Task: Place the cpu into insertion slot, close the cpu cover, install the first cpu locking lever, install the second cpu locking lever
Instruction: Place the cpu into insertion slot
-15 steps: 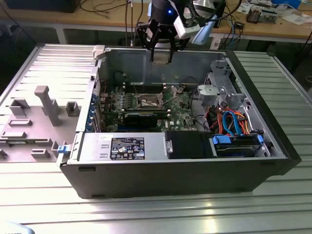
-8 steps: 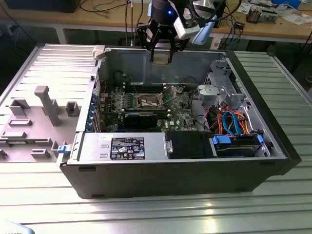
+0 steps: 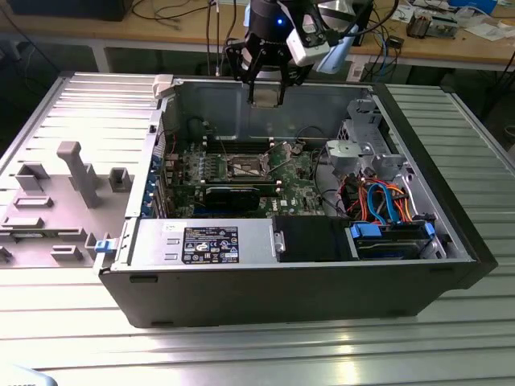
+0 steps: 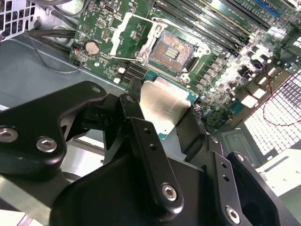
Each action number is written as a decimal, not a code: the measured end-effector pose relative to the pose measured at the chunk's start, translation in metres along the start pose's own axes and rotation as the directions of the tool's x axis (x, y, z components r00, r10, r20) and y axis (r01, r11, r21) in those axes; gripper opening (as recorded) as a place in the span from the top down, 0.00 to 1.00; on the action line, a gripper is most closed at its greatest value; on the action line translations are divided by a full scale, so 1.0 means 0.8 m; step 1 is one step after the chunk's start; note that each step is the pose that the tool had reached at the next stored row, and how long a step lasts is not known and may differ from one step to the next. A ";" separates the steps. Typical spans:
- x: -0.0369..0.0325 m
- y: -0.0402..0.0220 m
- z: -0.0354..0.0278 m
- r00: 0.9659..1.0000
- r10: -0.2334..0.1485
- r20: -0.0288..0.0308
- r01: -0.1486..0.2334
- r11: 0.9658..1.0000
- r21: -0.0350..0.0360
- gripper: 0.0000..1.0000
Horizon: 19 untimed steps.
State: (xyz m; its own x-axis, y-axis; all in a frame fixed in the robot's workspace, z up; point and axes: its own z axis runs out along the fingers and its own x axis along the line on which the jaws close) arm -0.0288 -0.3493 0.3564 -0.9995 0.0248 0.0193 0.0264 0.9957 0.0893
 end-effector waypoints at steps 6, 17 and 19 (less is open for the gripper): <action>-0.0001 -0.0002 0.0019 1.000 0.000 0.000 0.000 1.000 0.000 0.46; -0.0001 -0.0005 0.0051 1.000 -0.001 0.000 0.001 1.000 0.000 0.46; -0.0001 -0.0005 0.0053 1.000 -0.001 0.000 0.001 1.000 0.000 0.46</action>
State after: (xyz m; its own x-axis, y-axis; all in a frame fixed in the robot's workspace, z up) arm -0.0288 -0.3493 0.3521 -0.9995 0.0241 0.0193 0.0257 0.9957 0.0890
